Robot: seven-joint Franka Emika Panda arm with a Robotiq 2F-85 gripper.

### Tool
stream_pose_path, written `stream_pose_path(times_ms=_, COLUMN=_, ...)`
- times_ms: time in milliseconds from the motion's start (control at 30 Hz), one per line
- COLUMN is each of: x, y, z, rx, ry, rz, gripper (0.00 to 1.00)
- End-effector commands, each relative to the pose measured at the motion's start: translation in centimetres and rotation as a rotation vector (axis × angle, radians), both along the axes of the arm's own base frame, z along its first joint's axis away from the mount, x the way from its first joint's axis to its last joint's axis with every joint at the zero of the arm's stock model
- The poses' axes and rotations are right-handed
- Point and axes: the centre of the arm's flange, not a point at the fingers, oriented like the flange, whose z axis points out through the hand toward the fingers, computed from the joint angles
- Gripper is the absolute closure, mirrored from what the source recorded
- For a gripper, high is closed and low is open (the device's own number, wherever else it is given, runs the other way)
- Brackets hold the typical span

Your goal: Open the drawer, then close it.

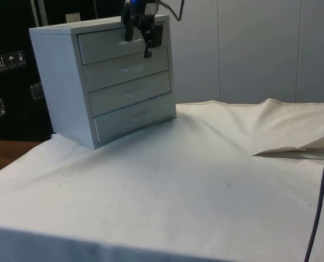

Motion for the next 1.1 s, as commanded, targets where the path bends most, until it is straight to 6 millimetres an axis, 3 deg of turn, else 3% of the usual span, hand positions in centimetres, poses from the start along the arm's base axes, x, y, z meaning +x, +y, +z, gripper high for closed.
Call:
stream_pose_path(times_ms=0, x=0.1, y=-0.04, z=0.06, rx=-0.011, ry=-0.017, rz=0.002, gripper=0.0)
stream_pose_path(times_ms=500, x=-0.11, y=0.13, z=-0.53, rx=-0.002, ry=-0.015, rz=0.011, gripper=0.0)
stream_pose_path(times_ms=567, x=-0.25, y=0.23, z=-0.51, rx=0.004, ry=-0.004, rz=0.008, gripper=0.11)
stream_pose_path(times_ms=600, x=-0.13, y=0.13, z=-0.57, rx=-0.001, ry=-0.015, rz=0.01, gripper=0.11)
stream_pose_path(times_ms=767, x=-0.03, y=0.11, z=-0.47, rx=-0.001, ry=-0.023, rz=0.011, gripper=0.37)
stream_pose_path(times_ms=867, x=0.02, y=0.08, z=-0.07, rx=0.002, ry=-0.02, rz=0.01, gripper=0.59)
stream_pose_path(times_ms=900, x=-0.02, y=0.11, z=-0.52, rx=-0.001, ry=-0.022, rz=0.011, gripper=0.59)
stream_pose_path(times_ms=1067, x=-0.05, y=0.06, z=-0.55, rx=-0.001, ry=-0.021, rz=0.011, gripper=0.85)
